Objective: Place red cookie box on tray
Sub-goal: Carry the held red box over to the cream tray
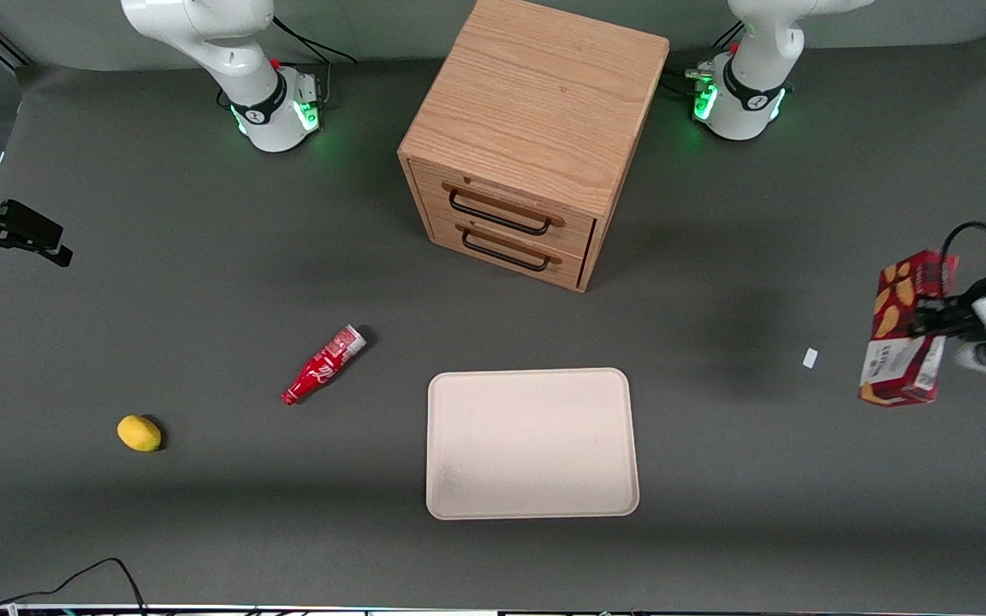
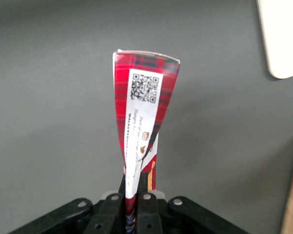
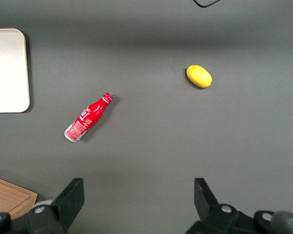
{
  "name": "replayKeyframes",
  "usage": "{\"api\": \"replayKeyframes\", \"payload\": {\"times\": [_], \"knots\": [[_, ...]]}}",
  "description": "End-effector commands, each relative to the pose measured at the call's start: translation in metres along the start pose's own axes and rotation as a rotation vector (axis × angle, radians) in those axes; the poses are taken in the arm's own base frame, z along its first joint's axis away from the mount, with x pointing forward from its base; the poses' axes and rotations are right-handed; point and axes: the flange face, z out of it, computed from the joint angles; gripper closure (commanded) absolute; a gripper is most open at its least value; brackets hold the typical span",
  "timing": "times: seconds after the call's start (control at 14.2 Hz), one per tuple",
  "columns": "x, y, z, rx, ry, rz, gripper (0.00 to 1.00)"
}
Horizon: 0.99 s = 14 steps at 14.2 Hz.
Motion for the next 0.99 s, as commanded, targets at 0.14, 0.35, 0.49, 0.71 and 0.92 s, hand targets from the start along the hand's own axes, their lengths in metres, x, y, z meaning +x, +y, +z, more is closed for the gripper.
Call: {"api": "replayKeyframes", "payload": {"times": [0.14,0.35,0.49,0.71,0.92], "knots": [[-0.001,0.038,-0.085,0.009,-0.022,-0.054,1.0],[0.018,0.11,-0.098,0.031,-0.017,-0.112,1.0],[0.044,0.169,-0.087,0.038,-0.003,-0.177,1.0],[0.093,0.247,-0.051,0.04,0.053,-0.25,1.0],[0.141,0.298,0.005,0.017,0.123,-0.335,1.0]]}}
